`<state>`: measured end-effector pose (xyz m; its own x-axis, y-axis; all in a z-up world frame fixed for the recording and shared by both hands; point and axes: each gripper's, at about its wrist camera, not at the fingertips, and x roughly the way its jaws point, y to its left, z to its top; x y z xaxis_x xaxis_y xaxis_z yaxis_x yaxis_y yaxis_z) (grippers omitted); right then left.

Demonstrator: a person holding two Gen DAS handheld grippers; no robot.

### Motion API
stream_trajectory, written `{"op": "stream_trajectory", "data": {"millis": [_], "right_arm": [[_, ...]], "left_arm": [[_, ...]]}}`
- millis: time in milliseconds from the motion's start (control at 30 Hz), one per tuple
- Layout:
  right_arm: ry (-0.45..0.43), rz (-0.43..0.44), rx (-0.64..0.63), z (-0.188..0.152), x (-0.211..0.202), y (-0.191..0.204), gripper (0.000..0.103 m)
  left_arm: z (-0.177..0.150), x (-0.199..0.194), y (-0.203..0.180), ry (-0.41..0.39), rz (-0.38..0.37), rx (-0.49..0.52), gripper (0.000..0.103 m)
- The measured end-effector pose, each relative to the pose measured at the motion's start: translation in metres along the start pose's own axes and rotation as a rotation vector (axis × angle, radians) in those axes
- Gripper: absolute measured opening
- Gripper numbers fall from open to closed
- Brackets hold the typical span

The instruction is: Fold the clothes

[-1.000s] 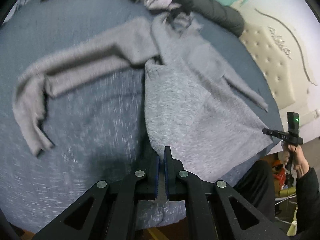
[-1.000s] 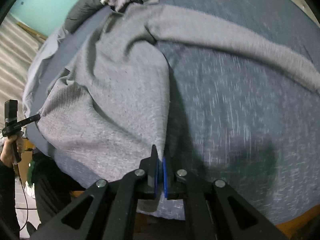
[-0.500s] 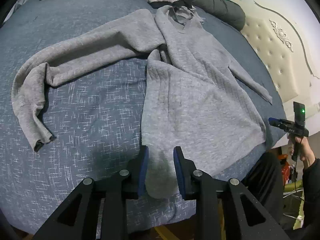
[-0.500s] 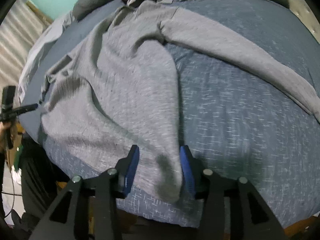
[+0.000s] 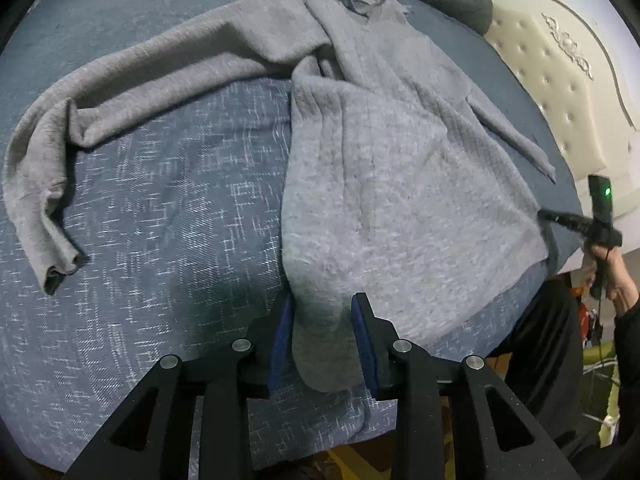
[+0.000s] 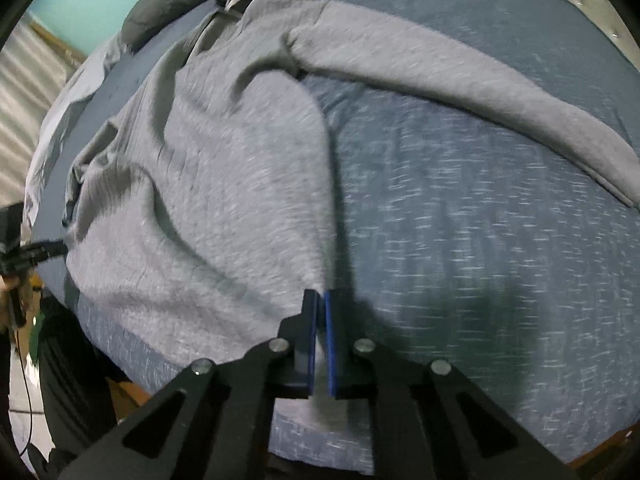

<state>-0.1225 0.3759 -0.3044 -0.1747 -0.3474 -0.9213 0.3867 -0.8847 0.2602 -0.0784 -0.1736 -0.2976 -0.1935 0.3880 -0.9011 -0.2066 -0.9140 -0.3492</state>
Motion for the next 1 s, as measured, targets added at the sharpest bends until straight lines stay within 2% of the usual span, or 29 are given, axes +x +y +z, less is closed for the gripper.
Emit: {"op": "stream_trajectory", "data": {"millis": [67, 167, 300, 467, 567, 633, 700, 767, 867, 933, 1000], "right_arm": [[-0.012, -0.004, 0.012, -0.002, -0.005, -0.007, 0.003], [-0.015, -0.009, 0.01, -0.003, -0.008, -0.01, 0.003], [-0.004, -0.065, 0.018, -0.004, -0.005, -0.013, 0.0], [-0.035, 0.018, 0.079, -0.002, -0.011, -0.029, 0.0], [-0.075, 0.038, 0.057, 0.009, -0.023, -0.024, 0.001], [-0.095, 0.04, 0.047, 0.017, -0.029, -0.019, 0.001], [-0.113, 0.045, 0.031, 0.031, -0.032, -0.014, 0.001], [-0.132, 0.035, 0.013, 0.05, -0.032, -0.009, 0.003], [-0.163, 0.027, 0.0, 0.082, -0.032, -0.005, 0.015], [-0.179, 0.034, -0.006, 0.102, -0.031, -0.005, 0.031], [-0.192, 0.035, -0.014, 0.126, -0.028, -0.004, 0.043]], "left_arm": [[-0.001, 0.002, 0.0, 0.008, -0.001, -0.003, 0.003], [-0.003, 0.004, 0.002, 0.018, -0.006, -0.012, 0.003], [-0.01, -0.002, 0.006, 0.032, 0.02, -0.021, 0.003], [-0.01, -0.009, 0.007, 0.033, -0.009, -0.035, 0.005], [0.003, -0.023, 0.004, 0.0, -0.009, -0.041, 0.012], [0.014, -0.034, 0.001, -0.036, 0.0, -0.038, 0.024], [0.027, -0.045, -0.001, -0.076, 0.008, -0.033, 0.041], [0.047, -0.051, -0.004, -0.116, 0.012, -0.026, 0.042], [0.082, -0.051, -0.009, -0.162, 0.024, -0.021, 0.042], [0.107, -0.049, -0.009, -0.187, 0.025, -0.024, 0.042], [0.134, -0.047, -0.007, -0.211, 0.023, -0.024, 0.042]]}}
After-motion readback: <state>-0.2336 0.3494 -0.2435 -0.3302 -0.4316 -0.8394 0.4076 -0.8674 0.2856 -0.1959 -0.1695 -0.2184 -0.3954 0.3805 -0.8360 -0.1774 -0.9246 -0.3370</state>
